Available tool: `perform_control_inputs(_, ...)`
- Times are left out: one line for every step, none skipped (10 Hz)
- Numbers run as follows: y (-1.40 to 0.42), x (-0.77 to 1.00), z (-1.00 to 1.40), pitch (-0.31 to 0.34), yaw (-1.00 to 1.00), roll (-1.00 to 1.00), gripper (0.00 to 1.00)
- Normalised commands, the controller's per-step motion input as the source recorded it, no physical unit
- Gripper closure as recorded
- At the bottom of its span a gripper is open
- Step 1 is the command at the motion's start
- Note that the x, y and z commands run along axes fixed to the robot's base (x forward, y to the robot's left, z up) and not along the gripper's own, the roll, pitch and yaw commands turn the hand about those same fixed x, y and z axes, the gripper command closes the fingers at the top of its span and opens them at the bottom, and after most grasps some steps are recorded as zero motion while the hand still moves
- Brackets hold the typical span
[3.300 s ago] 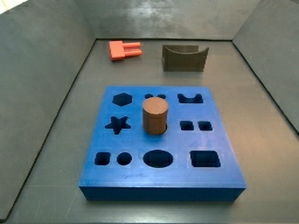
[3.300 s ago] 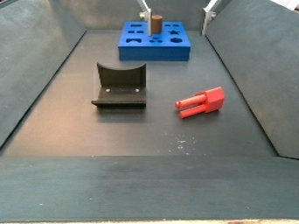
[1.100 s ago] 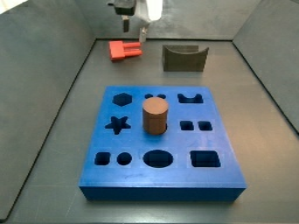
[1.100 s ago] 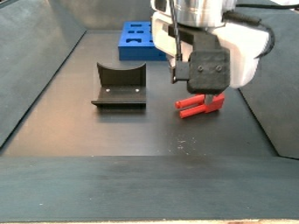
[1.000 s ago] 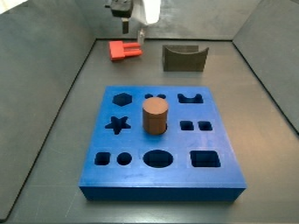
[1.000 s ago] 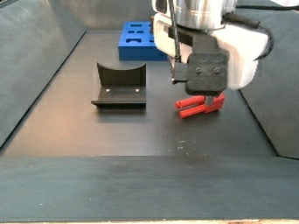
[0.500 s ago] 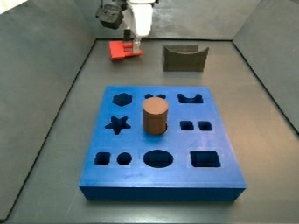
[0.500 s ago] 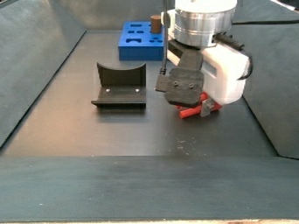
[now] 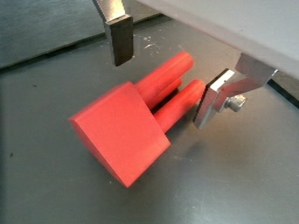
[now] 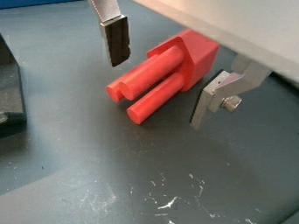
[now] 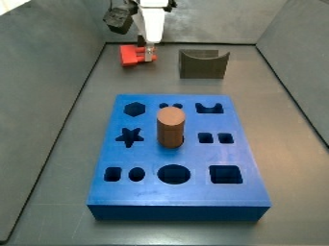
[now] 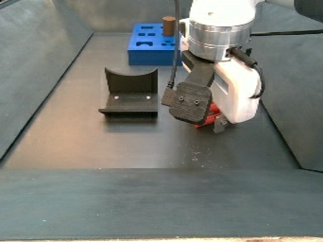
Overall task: Pick up the 3 prong object. Move up. Place the 3 prong object on the fixture. Regrasp the 3 prong object. Move to above the board. Insert the 3 prong object.
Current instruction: Pick up the 3 prong object.
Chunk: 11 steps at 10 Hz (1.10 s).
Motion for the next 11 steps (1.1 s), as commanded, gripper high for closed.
perform_control_inputs(0.0, 0.0, -0.53, -0.234, -0.07, -0.21, 0.0)
perform_control_inputs(0.0, 0.0, -0.53, -0.256, -0.06, -0.2, 0.0)
perform_control_inputs(0.0, 0.0, -0.5, -0.261, -0.04, -0.23, 0.0)
perform_control_inputs(-0.07, 0.0, -0.45, -0.274, -0.07, -0.26, 0.0)
perform_control_inputs(-0.11, 0.0, -0.45, -0.25, -0.08, -0.28, 0.0)
perform_control_inputs(-0.12, 0.0, -0.39, -0.216, -0.12, -0.33, 0.0)
perform_control_inputs(-0.07, 0.0, -0.33, -0.203, -0.15, -0.37, 0.0)
perform_control_inputs(-0.06, 0.0, -0.33, -0.197, -0.15, -0.37, 0.0)
perform_control_inputs(0.01, -0.01, -0.41, -0.179, -0.04, -0.35, 0.0)
perform_control_inputs(0.03, -0.02, 0.0, -0.051, 0.0, -0.06, 0.0)
perform_control_inputs(0.0, 0.0, 0.0, 0.0, 0.0, 0.0, 0.0)
